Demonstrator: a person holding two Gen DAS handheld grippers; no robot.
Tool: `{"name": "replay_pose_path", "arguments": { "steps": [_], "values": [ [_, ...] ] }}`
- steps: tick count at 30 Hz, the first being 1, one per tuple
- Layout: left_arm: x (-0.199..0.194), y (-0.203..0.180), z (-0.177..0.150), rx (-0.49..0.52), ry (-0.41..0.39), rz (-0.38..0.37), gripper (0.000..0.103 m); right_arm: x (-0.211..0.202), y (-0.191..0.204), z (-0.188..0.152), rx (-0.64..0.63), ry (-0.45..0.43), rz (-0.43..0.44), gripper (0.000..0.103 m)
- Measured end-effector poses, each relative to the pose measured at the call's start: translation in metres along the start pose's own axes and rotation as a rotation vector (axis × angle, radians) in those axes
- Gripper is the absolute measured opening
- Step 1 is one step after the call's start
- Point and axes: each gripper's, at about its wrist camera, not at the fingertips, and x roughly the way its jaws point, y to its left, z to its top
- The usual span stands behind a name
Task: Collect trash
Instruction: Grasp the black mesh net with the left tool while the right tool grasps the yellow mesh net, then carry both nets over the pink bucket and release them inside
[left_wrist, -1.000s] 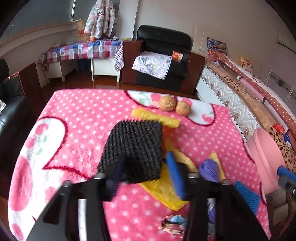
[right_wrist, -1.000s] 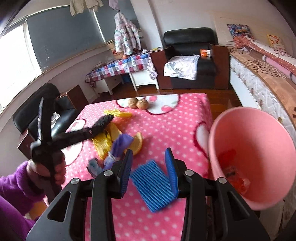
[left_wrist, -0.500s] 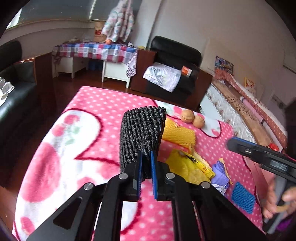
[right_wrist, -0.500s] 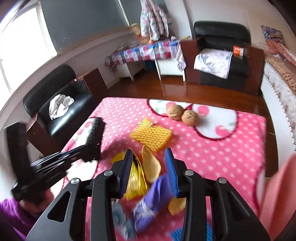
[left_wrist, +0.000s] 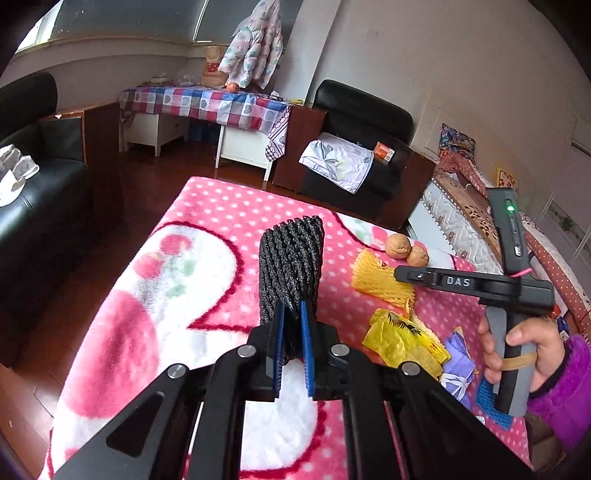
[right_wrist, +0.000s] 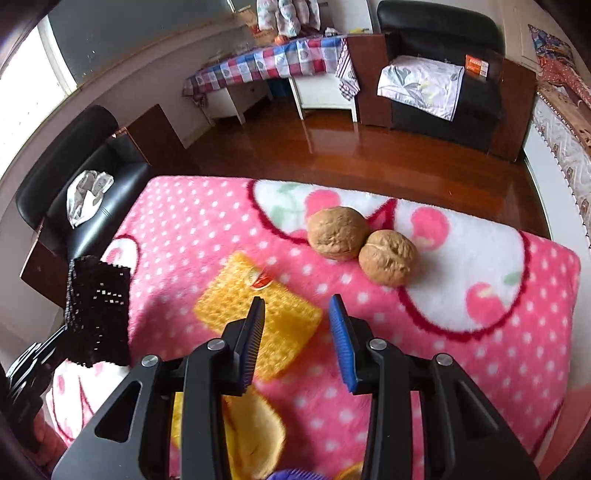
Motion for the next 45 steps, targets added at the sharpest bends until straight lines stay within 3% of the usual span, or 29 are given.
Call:
{"name": "replay_pose_path", "arguments": {
  "steps": [3,6,7,14,21,33,45],
  "values": [
    [0.002,-0.002,0.000,-0.003,0.001,-0.008,0.008,0.005,0.000,0.001,-0.024,0.014,0.001,0.037],
    [0.003,-0.003,-0.001,-0.007,0.007,-0.016,0.008,0.003,0.005,0.000,-0.046,0.011,0.007,0.013],
    [0.005,-0.003,-0.001,-0.006,0.010,-0.018,0.008,-0.002,0.006,-0.002,-0.045,-0.002,0.006,0.010],
    [0.002,-0.014,0.002,0.004,0.004,-0.028,0.008,-0.058,0.010,-0.015,-0.036,-0.136,0.027,0.010],
    [-0.011,-0.040,0.004,0.033,-0.007,-0.075,0.008,-0.129,-0.010,-0.047,0.057,-0.269,0.026,0.010],
    [-0.032,-0.128,0.002,0.123,0.013,-0.238,0.008,-0.226,-0.076,-0.128,0.204,-0.406,-0.163,0.010],
    [-0.034,-0.224,-0.006,0.243,0.036,-0.360,0.008,-0.271,-0.120,-0.178,0.262,-0.459,-0.339,0.010]
  ]
}}
